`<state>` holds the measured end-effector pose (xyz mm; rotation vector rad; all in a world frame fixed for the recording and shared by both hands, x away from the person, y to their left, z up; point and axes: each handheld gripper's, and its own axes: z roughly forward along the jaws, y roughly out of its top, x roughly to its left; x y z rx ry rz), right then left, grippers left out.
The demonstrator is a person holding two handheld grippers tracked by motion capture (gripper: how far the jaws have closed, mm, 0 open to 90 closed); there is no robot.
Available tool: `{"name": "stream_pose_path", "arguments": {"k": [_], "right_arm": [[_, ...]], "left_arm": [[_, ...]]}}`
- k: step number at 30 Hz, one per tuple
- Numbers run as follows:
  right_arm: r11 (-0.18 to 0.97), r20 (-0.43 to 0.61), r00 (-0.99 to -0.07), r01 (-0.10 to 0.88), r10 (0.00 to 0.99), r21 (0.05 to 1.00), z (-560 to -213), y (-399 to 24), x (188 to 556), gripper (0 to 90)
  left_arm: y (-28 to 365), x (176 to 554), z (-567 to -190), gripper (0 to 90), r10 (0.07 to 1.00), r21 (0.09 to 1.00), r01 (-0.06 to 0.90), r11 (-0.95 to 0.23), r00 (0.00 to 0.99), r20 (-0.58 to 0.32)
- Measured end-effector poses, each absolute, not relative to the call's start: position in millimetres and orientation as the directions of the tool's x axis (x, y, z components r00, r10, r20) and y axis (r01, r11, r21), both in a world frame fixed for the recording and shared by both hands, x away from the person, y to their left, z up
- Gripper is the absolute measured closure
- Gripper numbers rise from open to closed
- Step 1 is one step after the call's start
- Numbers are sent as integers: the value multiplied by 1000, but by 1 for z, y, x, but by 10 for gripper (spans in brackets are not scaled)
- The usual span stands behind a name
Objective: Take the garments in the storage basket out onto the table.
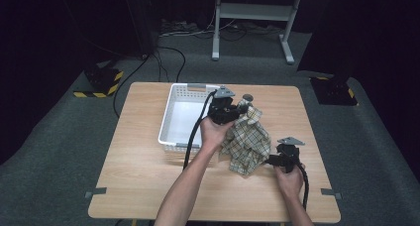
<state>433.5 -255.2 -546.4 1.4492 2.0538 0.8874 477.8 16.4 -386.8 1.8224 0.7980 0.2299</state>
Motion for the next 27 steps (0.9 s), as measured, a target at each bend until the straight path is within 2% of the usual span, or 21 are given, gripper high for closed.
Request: {"name": "stream_pose_path", "arguments": {"k": [12, 23, 27], "right_arm": [[231, -10, -329, 639, 944, 734, -546, -255, 433, 117], [231, -11, -329, 639, 944, 734, -546, -255, 433, 117], [231, -10, -329, 639, 944, 734, -546, -255, 433, 117]], "left_arm": [[22, 481, -410, 862, 654, 869, 455, -196, 721, -230], [14, 483, -429, 858, 667, 847, 472, -244, 716, -207], [12, 481, -434, 828, 670, 844, 475, -248, 714, -204]]}}
